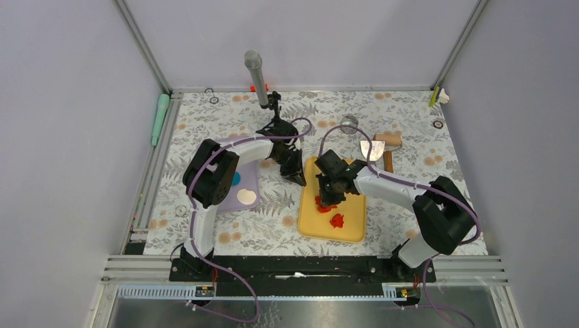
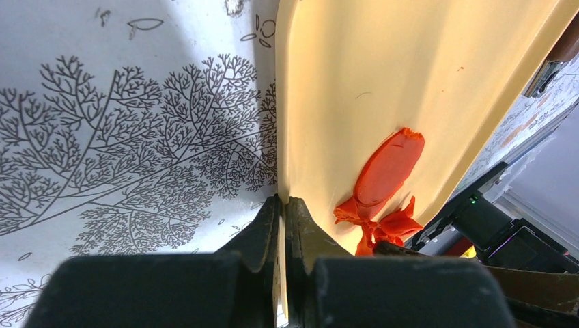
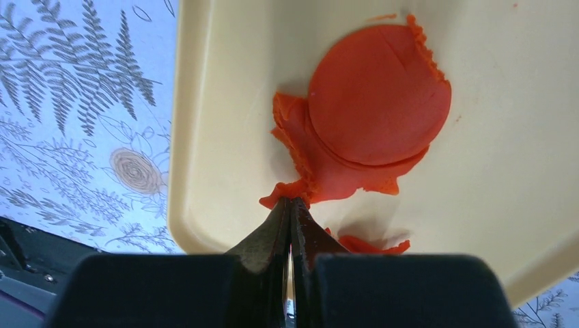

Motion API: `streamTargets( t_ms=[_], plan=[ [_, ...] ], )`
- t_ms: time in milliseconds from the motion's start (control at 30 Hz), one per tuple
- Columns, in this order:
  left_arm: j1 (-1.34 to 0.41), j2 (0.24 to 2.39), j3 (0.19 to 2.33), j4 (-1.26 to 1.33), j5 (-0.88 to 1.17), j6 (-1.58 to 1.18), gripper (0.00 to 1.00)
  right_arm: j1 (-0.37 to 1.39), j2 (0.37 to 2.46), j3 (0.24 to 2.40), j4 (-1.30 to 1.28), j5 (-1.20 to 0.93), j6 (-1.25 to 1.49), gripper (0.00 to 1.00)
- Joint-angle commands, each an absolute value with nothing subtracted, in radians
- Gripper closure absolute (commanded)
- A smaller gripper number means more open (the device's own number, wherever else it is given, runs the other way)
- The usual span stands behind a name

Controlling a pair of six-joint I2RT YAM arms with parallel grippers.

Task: Roll out the dumpling wrappers from the dough
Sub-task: Remove the dumpling wrapper from the work surface.

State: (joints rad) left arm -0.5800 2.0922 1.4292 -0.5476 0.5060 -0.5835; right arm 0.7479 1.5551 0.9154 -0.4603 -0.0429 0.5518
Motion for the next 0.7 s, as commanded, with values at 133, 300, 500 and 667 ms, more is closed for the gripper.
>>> streamTargets(
  t_ms=[133,300,500,667],
  plan=[
    [-0.565,2.091,1.425,-0.517,0.478,-0.543,1.00,0.752,1.650,1.034,-0.391,-0.005,0.593,1.00],
    [-0.566,2.092,1.426,-0.517,0.486,-0.542,1.00,0.753,1.694,1.066,-0.372,0.024,0.603,1.00],
    [-0.572,2.095,1.428,-0.517,0.488,-0.541,1.00,0.753,1.735,1.077,-0.347,0.070,0.617,1.00],
    [-0.574,2.094,1.425,-0.517,0.490,-0.543,1.00,0.752,1.771,1.095,-0.347,0.083,0.623,1.00]
  ],
)
